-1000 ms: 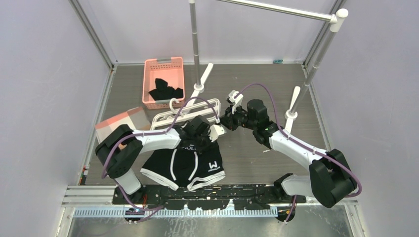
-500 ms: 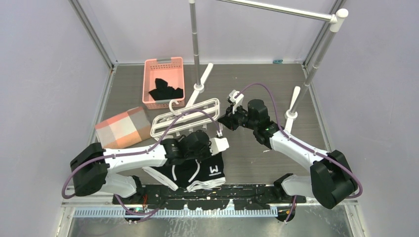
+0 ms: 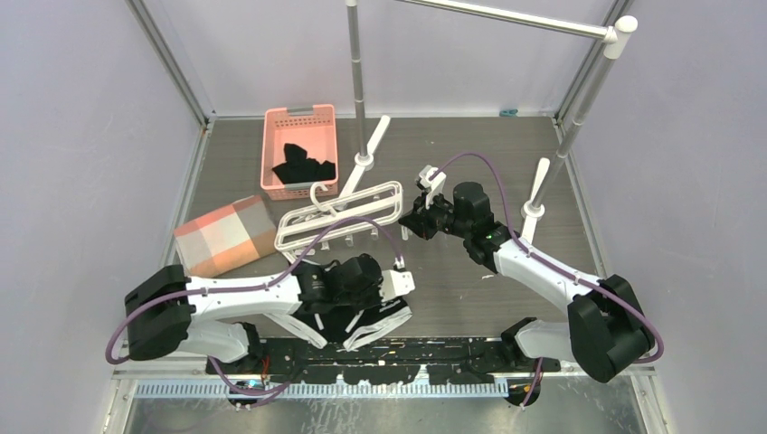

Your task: Clip the underwear to the hanger

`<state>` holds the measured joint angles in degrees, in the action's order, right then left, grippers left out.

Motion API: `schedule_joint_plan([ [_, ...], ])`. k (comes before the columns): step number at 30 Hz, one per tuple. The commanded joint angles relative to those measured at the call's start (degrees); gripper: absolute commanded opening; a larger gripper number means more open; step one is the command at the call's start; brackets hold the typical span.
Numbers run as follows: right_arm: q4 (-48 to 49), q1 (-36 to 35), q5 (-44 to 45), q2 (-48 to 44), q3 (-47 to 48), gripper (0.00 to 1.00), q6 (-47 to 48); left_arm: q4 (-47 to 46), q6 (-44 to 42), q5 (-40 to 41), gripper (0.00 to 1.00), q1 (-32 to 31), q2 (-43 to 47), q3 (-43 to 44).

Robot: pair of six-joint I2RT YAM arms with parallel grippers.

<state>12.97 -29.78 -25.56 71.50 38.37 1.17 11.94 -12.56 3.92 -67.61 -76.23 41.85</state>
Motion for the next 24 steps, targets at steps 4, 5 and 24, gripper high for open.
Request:
schedule_joint_plan([
  [4,4.8,-0.3,-1.2,-0.3,2.6,0.01,-1.1,7.9,-6.7,-13.2,0.21,-0.2,8.8,0.0],
  [5,4.9,-0.3,-1.3,-0.1,2.8,0.01,-1.1,10.7,-8.2,-14.9,0.23,-0.1,9.0,0.3],
  [24,3.6,-0.3,-1.8,0.1,3.8,0.01,-0.8,25.3,-22.5,-25.0,0.68,0.0,0.8,9.3],
])
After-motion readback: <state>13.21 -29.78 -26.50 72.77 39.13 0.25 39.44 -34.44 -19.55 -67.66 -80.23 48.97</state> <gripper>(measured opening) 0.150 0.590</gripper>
